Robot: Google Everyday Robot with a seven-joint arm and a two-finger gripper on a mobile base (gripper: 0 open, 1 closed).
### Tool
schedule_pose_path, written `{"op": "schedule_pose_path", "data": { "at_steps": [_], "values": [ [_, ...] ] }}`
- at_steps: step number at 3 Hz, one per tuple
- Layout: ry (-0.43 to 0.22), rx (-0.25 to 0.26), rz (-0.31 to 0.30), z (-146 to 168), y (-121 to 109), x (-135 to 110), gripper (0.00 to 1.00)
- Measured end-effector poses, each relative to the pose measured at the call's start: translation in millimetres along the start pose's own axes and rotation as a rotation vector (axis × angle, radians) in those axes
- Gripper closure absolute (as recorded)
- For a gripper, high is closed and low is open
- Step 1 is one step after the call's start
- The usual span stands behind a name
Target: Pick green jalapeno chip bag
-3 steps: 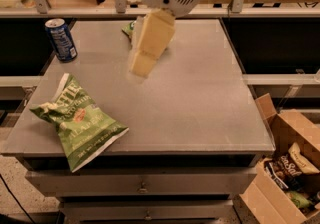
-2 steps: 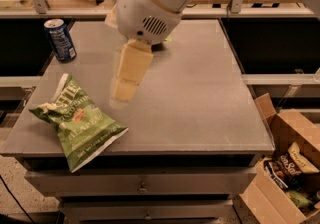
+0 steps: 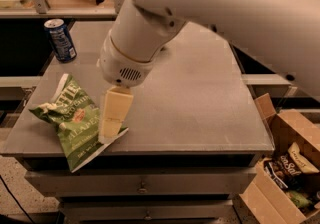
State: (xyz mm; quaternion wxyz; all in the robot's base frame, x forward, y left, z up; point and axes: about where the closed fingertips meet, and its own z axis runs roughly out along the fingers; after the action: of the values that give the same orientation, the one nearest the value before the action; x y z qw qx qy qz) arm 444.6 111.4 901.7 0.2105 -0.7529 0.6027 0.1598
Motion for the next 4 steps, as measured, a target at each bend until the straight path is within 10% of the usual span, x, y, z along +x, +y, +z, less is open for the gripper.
{"op": "schedule_pose_path", "data": {
  "at_steps": [2,4],
  "values": [
    [-0.060,-0.093,0.051,73.3,3.3,-9.7,0.00],
    [-0.104,-0.126,0.105,104.6,-7.5,-14.9,0.38]
  ]
}}
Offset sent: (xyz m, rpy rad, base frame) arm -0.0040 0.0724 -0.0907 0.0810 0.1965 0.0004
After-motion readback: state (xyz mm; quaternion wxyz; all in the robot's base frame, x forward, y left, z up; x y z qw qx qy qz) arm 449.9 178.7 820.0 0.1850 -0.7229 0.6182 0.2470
